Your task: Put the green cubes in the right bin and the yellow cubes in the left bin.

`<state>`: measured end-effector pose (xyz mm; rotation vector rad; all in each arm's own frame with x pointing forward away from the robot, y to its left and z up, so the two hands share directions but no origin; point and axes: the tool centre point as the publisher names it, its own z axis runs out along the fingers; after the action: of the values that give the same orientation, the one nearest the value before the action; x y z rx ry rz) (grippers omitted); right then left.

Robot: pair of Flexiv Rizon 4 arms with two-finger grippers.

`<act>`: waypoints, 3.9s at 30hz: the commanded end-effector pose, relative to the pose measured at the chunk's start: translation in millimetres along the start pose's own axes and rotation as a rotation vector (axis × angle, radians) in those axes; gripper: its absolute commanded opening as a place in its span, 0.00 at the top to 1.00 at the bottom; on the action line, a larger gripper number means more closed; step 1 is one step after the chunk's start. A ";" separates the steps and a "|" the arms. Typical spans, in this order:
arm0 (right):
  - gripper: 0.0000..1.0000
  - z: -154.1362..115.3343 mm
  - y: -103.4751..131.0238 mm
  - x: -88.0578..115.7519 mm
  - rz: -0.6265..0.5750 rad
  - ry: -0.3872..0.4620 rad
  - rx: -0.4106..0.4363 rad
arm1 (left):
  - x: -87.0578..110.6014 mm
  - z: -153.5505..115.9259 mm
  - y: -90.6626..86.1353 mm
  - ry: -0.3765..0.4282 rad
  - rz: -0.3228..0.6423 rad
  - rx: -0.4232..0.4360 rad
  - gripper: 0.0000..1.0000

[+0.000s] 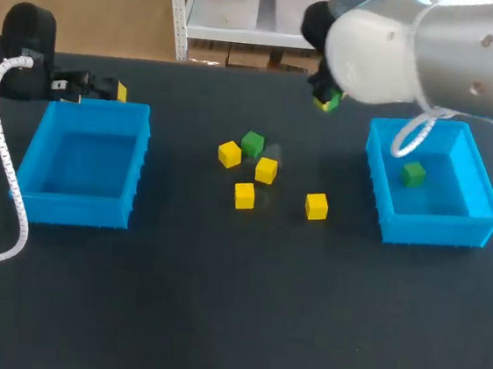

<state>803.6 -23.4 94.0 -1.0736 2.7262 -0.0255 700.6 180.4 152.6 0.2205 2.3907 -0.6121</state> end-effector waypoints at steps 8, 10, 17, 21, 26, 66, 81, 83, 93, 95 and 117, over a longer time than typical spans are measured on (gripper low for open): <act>1.00 -3.8 -50.6 88.6 0.214 -0.088 0.025 | 1.5 -0.4 3.1 -0.007 0.003 0.014 0.00; 1.00 -3.8 -60.0 103.8 0.259 -0.083 0.030 | 1.5 -0.4 3.1 -0.007 0.003 0.014 0.00; 1.00 4.5 -74.6 139.7 0.342 -0.050 0.036 | 1.5 -0.4 3.1 -0.007 0.003 0.014 0.00; 1.00 15.4 -78.2 153.1 0.378 -0.029 0.031 | 1.5 -0.4 3.1 -0.007 0.003 0.014 0.00; 0.92 19.6 -77.8 155.1 0.385 -0.023 0.021 | 1.5 -0.4 3.1 -0.007 0.003 0.014 0.00; 0.00 -9.3 13.0 -47.8 -0.297 -0.046 -0.049 | 1.5 -0.4 3.1 -0.007 0.003 0.014 0.00; 0.00 42.8 58.0 -60.8 -0.294 0.025 -0.118 | 1.5 -0.4 3.1 -0.007 0.003 0.014 0.00; 0.00 49.4 62.8 -60.7 -0.299 0.036 -0.121 | 1.5 -0.4 3.1 -0.007 0.003 0.014 0.00; 0.00 63.2 77.3 -58.5 -0.285 0.054 -0.143 | 1.5 -0.4 3.1 -0.007 0.003 0.014 0.00; 0.00 65.8 79.3 -57.7 -0.283 0.057 -0.146 | 1.5 -0.4 3.1 -0.007 0.003 0.014 0.00; 0.00 95.6 102.9 -57.3 -0.284 0.090 -0.168 | 1.5 -0.4 3.1 -0.007 0.003 0.014 0.00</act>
<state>792.4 93.5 5.5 -1.5340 2.6640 0.1205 700.6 180.4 152.6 0.2205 2.3907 -0.6120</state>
